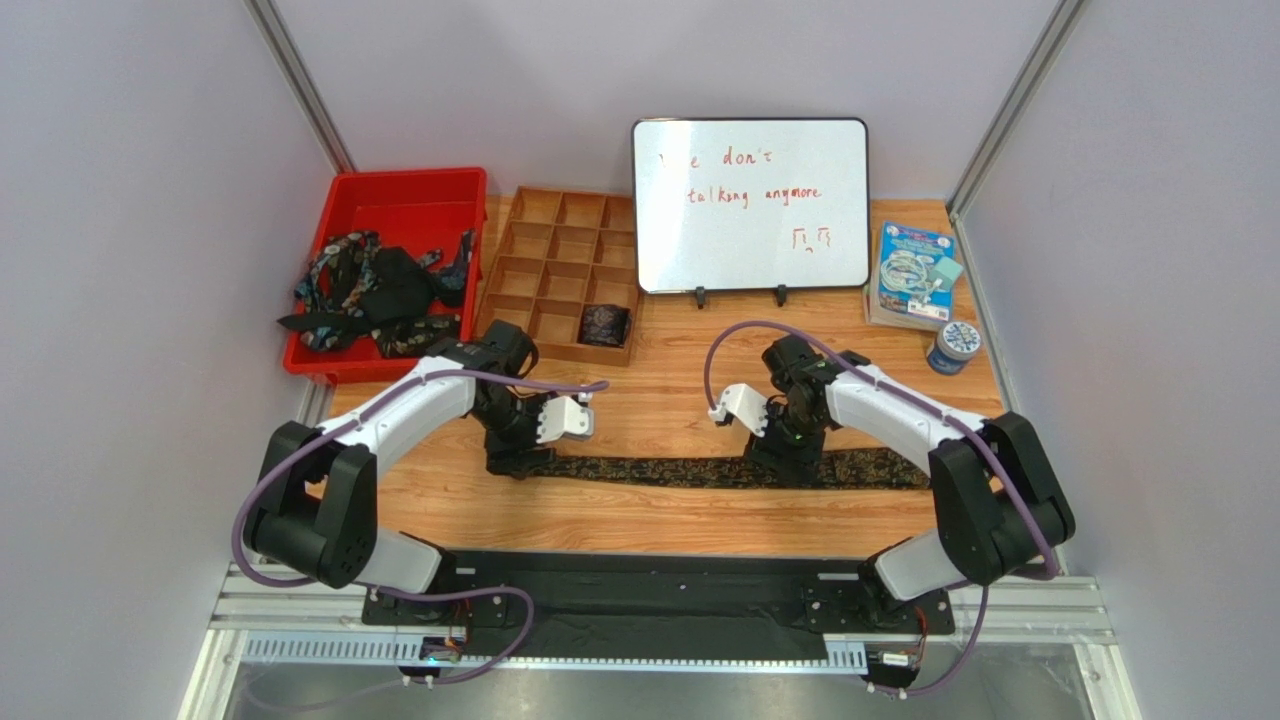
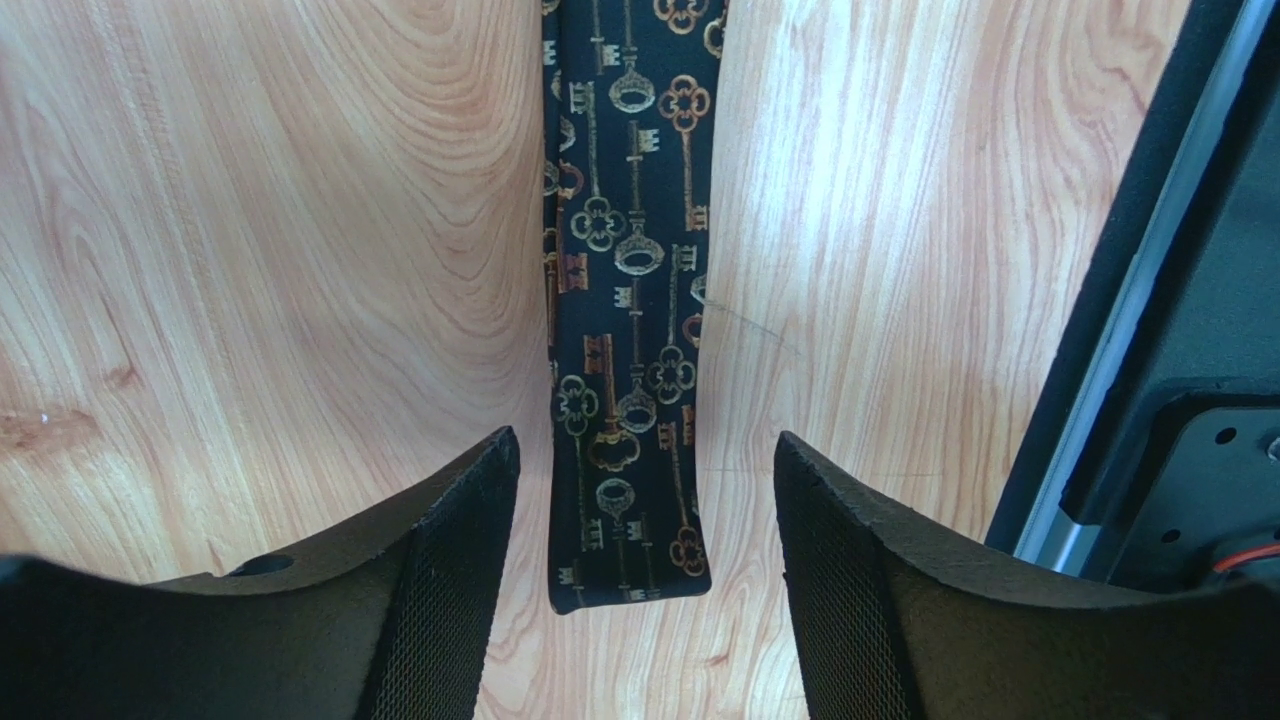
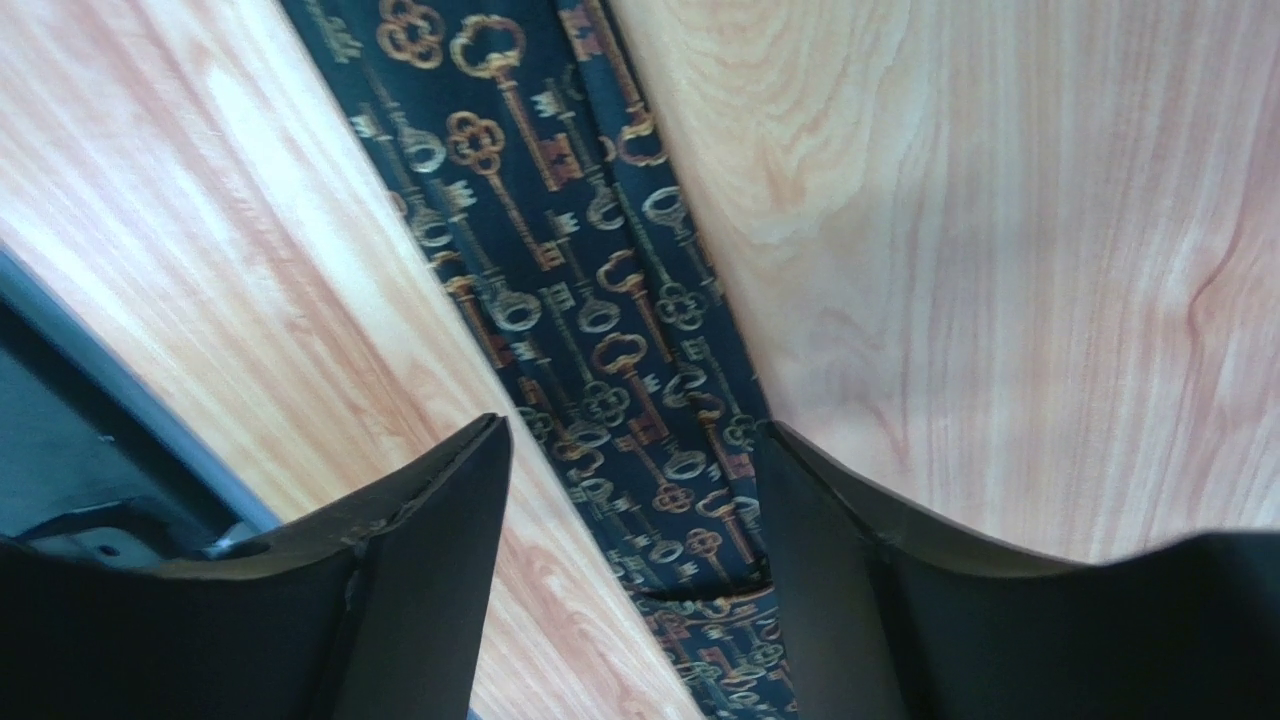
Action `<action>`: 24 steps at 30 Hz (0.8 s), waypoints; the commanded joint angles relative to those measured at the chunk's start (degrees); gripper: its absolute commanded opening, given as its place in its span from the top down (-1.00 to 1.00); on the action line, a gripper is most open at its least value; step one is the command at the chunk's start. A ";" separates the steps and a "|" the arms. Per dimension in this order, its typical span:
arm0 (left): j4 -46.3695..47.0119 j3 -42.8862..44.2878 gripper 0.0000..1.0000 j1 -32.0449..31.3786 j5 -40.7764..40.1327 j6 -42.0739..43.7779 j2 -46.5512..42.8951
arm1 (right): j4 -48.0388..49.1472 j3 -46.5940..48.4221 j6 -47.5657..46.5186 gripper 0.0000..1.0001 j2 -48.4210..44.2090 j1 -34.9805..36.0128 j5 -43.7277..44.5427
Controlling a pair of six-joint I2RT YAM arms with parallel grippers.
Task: Roll the ties
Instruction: Flatten out the tie at the center of the board.
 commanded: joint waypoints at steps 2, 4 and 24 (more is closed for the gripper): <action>1.88 -0.03 -0.21 -0.08 -3.32 1.75 2.22 | 4.75 -1.29 -0.83 0.20 4.84 0.06 5.17; 2.41 -0.12 -0.01 -0.08 -5.08 2.80 3.54 | 5.37 -1.47 -1.27 0.40 6.16 -0.99 5.62; 2.94 5.60 0.18 -6.24 -5.69 2.01 10.05 | 4.32 -4.55 -12.96 0.06 -0.76 -11.28 8.26</action>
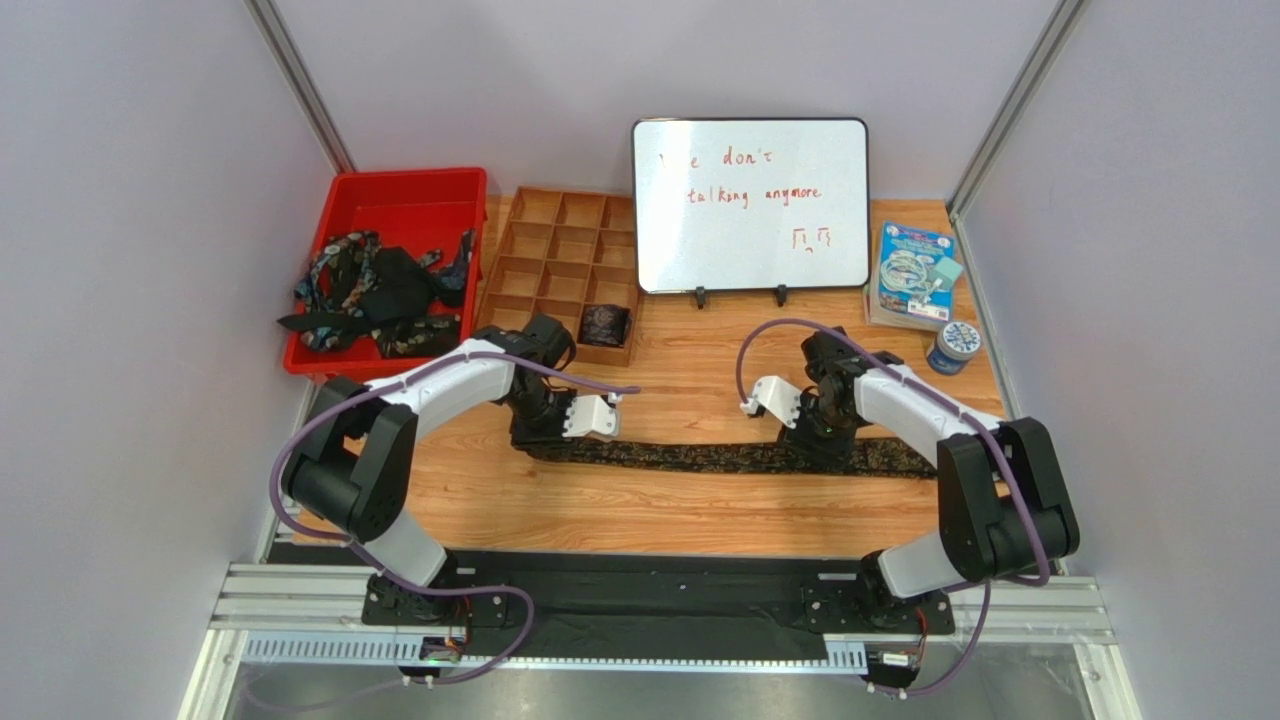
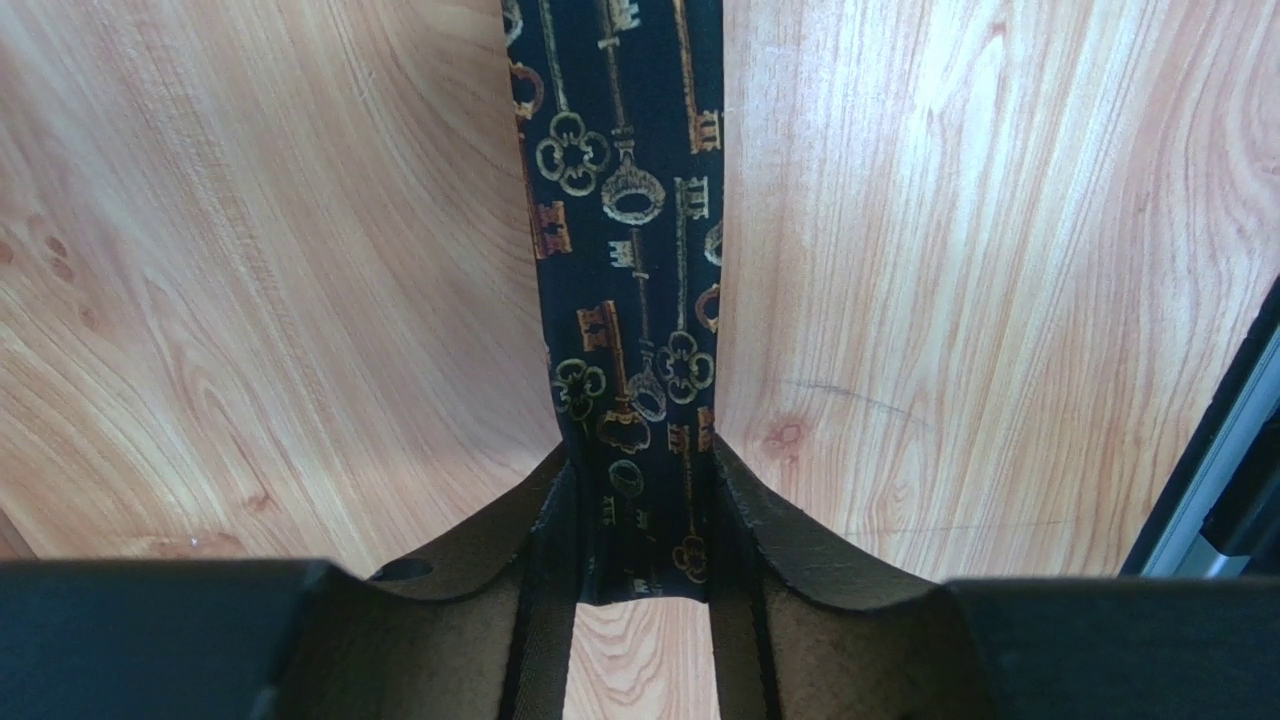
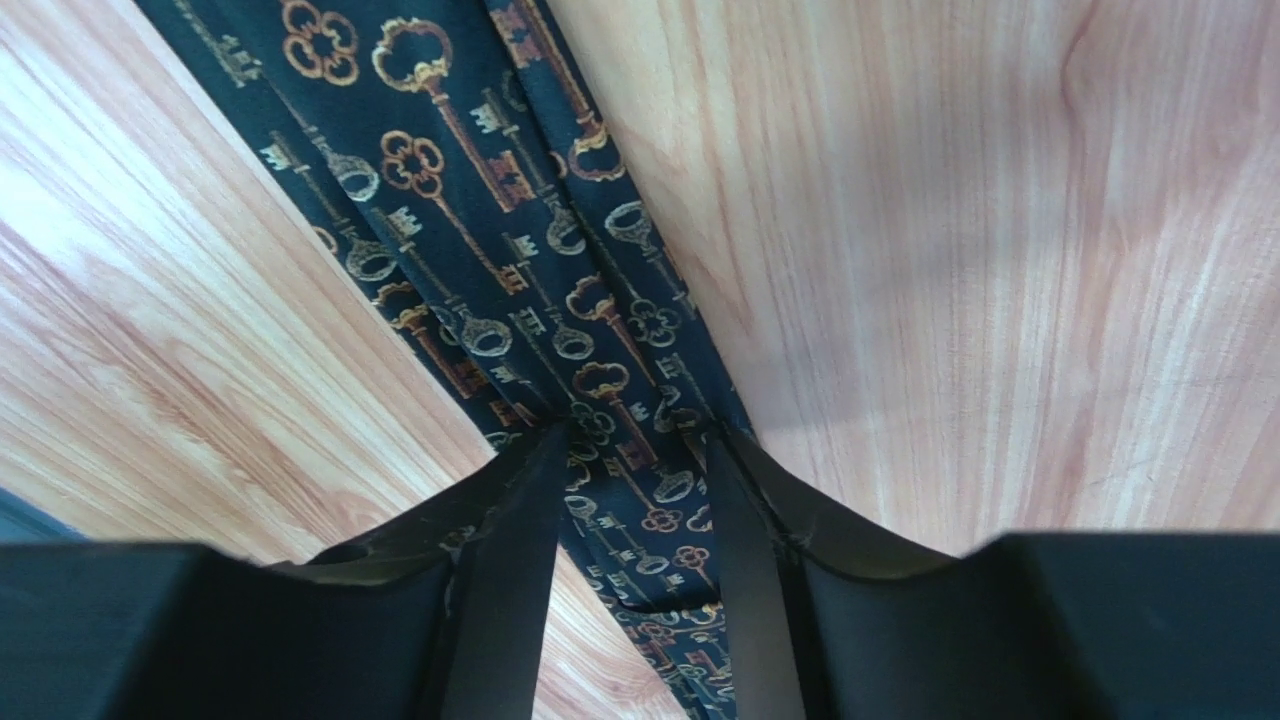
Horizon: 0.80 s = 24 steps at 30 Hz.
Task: Roll the ties
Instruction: Flatten out the tie at the center of the board.
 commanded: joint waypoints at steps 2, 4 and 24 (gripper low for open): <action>-0.47 -1.10 0.15 -0.18 -0.13 1.62 -1.21 | -0.10 -3.28 -6.60 0.19 -2.40 -0.85 3.91; -0.30 -1.10 0.16 -0.18 0.83 1.18 -1.13 | 0.42 -4.51 -9.58 0.28 -1.62 -2.51 5.05; 3.49 2.24 -0.08 -4.14 0.40 -3.22 2.31 | -6.76 6.89 -7.94 -0.32 -0.46 -9.38 2.52</action>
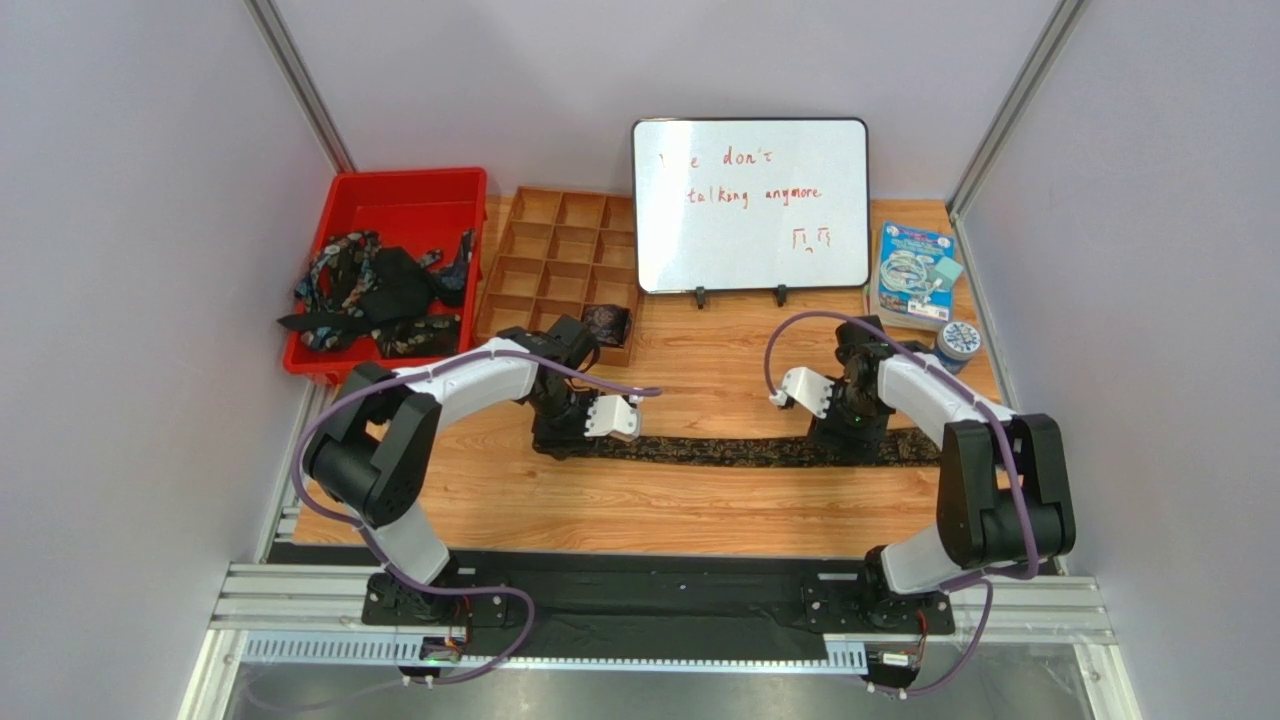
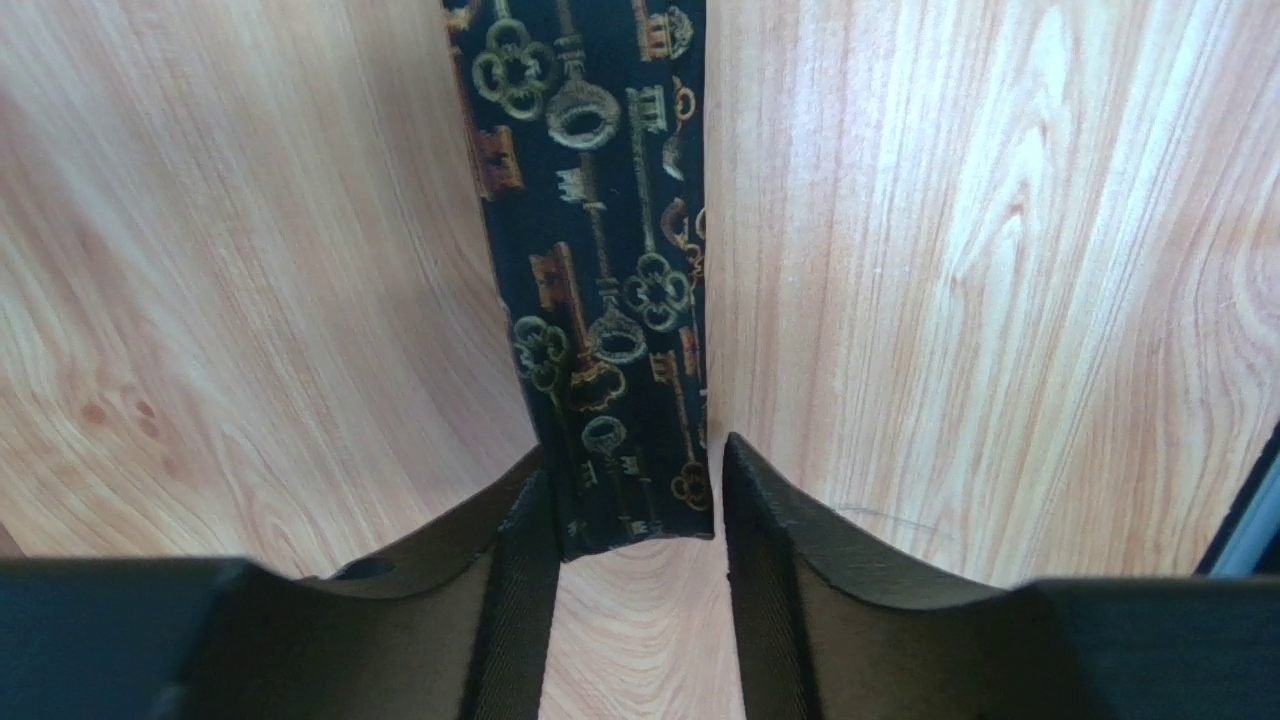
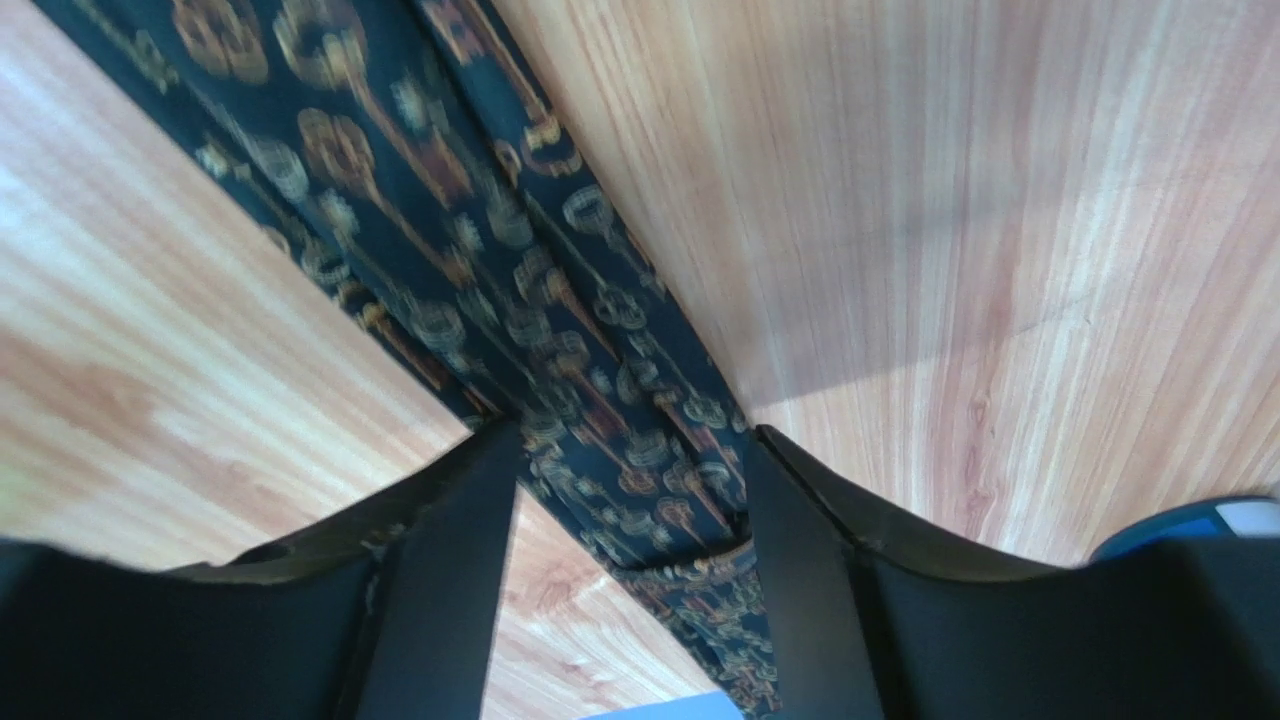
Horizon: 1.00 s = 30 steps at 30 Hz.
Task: Roll the ties
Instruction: Flatten out the tie at the center of the board.
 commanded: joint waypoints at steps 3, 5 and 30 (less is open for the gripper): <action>-3.01 -0.56 -0.36 1.57 3.67 -0.52 -10.49 | -11.96 12.50 6.24 -0.46 -5.48 0.33 -8.96; -3.72 -0.38 -0.53 2.27 7.19 -1.58 -16.73 | -13.46 16.62 9.83 -0.50 -8.30 0.86 -12.65; 4.72 -14.81 -0.71 11.33 19.58 8.08 -32.25 | 21.57 20.17 77.16 -1.00 2.23 26.23 -45.72</action>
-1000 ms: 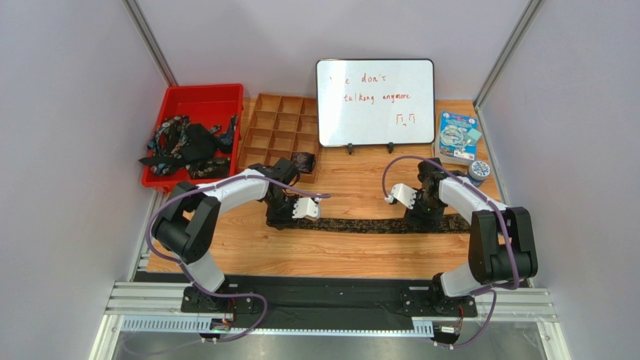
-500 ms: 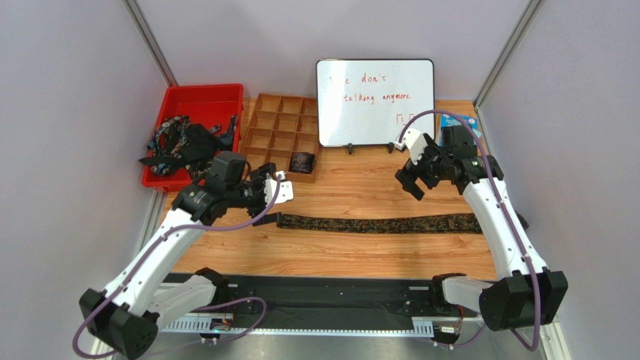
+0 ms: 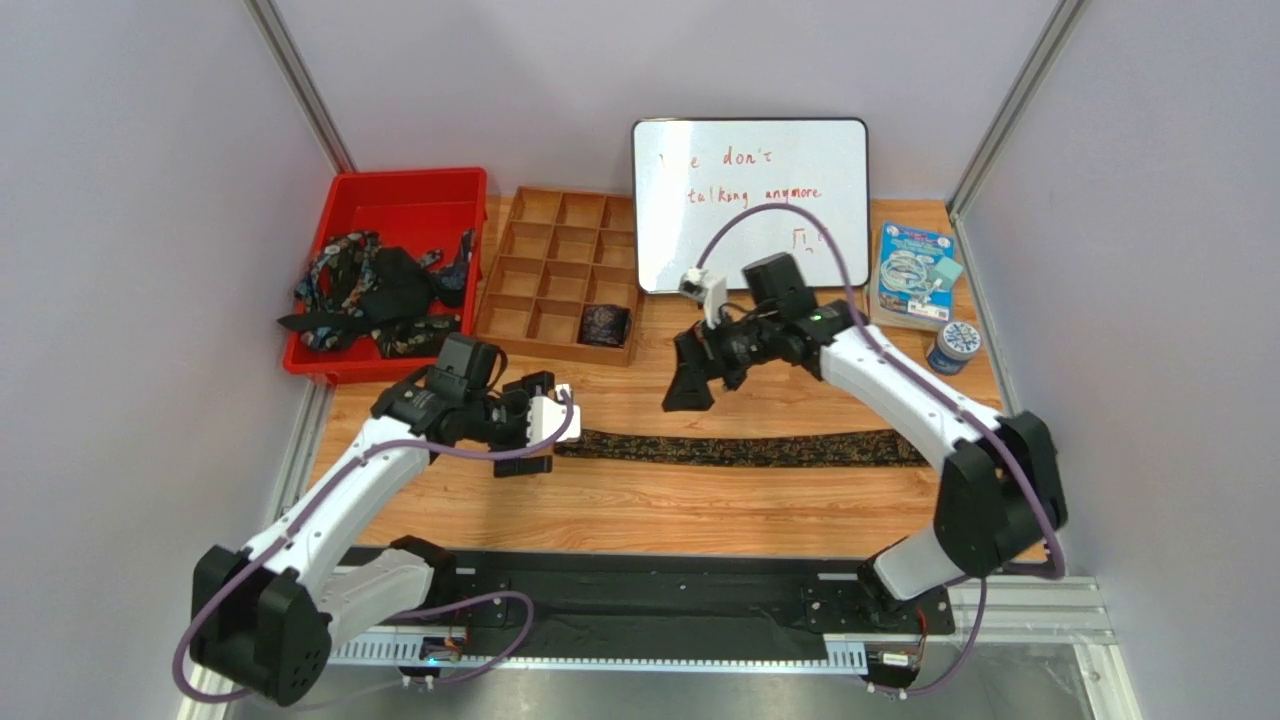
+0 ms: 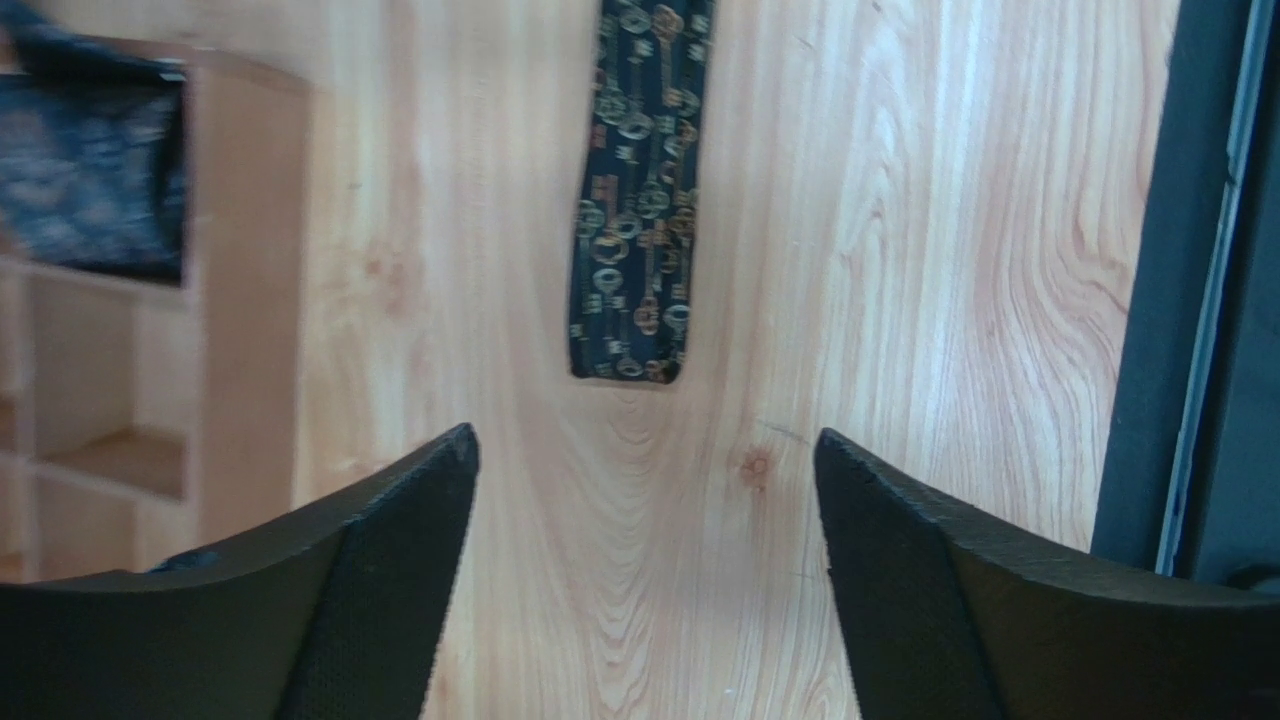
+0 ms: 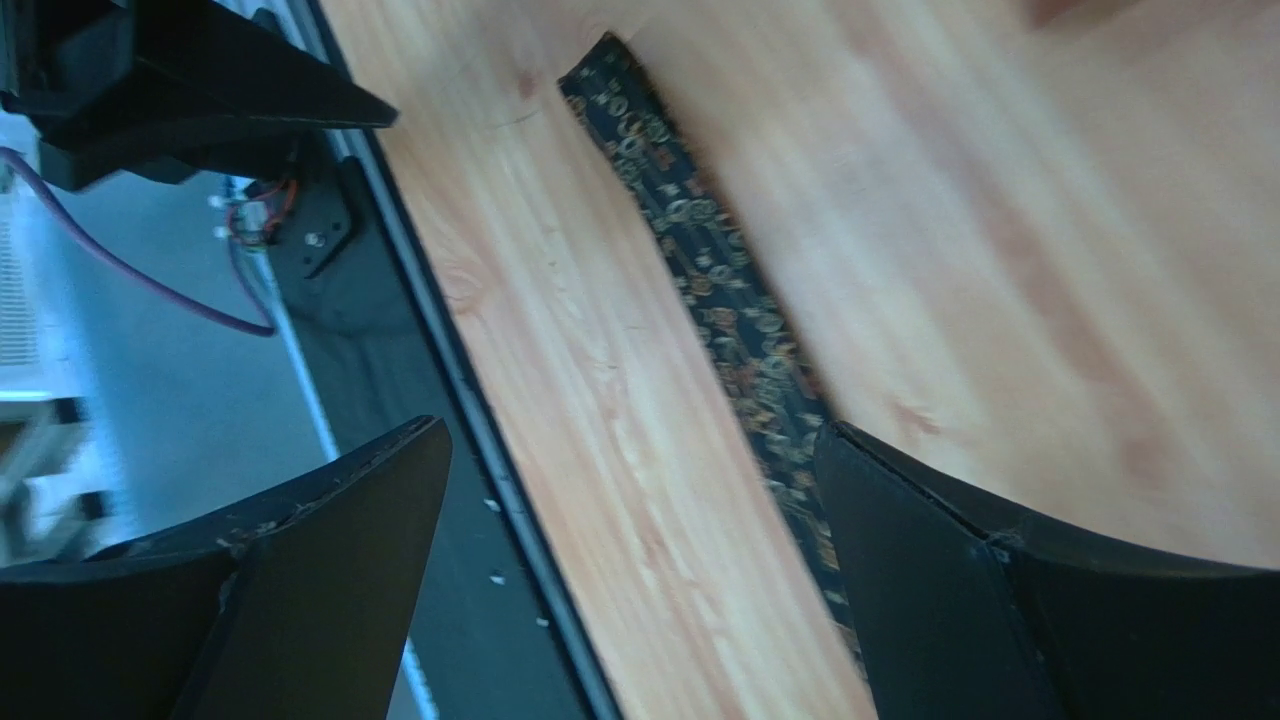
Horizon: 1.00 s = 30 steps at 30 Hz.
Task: Roll the ties
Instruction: Flatten out the tie at the center of the board.
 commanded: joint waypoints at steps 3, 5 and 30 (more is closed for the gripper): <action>2.92 1.73 -0.59 0.25 4.19 7.02 12.51 | 18.98 -2.11 29.13 -0.88 7.24 7.55 -3.66; 6.17 1.99 -0.57 0.25 3.66 6.92 14.81 | 23.32 -3.08 37.48 -0.74 10.14 8.26 -4.19; 8.56 1.64 -0.43 -3.35 -2.14 9.65 20.62 | 38.72 -3.35 60.62 1.00 28.43 10.99 -3.49</action>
